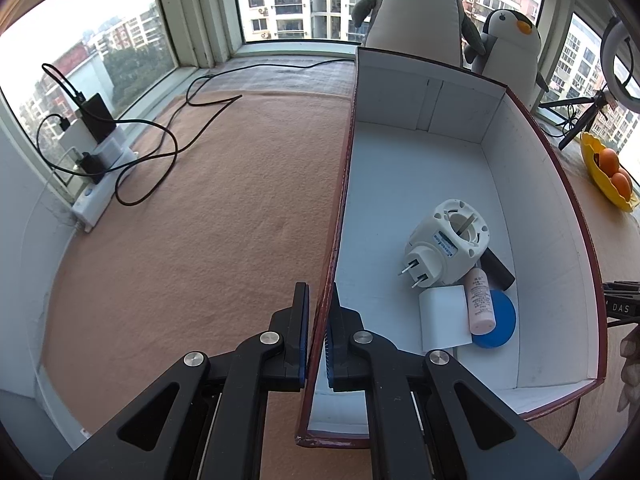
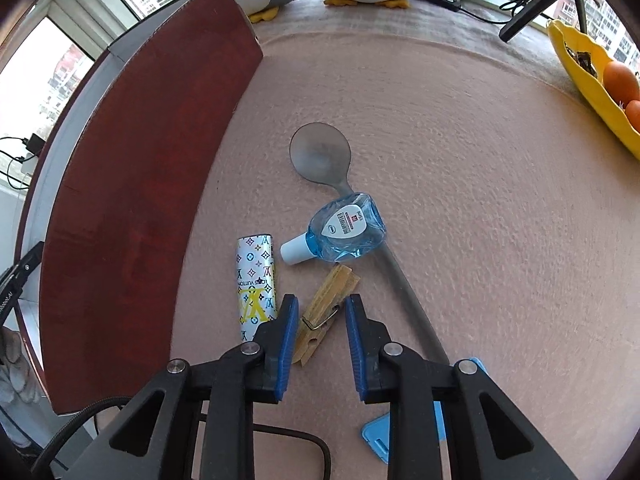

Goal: Organize rigid objects
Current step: 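Move the right tool to the wooden clothespin and grasp it, then carry the wooden clothespin into the box and open the right tool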

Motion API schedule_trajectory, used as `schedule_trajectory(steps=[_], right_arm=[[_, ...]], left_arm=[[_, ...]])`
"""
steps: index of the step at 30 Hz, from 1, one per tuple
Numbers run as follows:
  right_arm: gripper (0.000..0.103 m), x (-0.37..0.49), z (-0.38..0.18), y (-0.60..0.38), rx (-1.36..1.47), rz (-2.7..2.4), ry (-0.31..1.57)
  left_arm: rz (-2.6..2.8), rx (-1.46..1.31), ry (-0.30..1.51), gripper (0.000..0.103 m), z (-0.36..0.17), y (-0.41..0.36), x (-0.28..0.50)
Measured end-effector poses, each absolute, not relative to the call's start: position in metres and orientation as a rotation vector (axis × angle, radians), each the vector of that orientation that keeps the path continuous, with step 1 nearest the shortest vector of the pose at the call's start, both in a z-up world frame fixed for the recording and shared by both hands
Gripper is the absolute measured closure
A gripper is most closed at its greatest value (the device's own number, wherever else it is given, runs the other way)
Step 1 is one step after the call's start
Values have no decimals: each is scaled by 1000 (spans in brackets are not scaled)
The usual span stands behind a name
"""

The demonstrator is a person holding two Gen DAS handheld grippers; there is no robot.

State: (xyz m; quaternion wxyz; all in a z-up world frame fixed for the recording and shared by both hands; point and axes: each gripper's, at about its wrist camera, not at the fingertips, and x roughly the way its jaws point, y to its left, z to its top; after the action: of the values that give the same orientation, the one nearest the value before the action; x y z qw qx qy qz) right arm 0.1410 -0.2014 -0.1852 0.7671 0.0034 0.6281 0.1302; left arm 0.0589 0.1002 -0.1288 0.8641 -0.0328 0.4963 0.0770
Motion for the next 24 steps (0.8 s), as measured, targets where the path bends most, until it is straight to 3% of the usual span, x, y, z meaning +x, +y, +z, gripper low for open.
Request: schedule_trajectory(steps=[3, 7, 17, 24], right_arm=[[82, 140, -186, -194, -12, 282, 1364], [91, 137, -185, -192, -19, 282, 1361], [91, 125, -168, -208, 20, 262, 1294], [91, 108, -126, -201, 1, 272, 1160]], left_arm=[[161, -69, 1040, 97, -129, 100, 59], [161, -70, 1040, 97, -129, 101, 59], [161, -76, 1038, 97, -128, 99, 59], [158, -81, 1036, 97, -128, 100, 60]])
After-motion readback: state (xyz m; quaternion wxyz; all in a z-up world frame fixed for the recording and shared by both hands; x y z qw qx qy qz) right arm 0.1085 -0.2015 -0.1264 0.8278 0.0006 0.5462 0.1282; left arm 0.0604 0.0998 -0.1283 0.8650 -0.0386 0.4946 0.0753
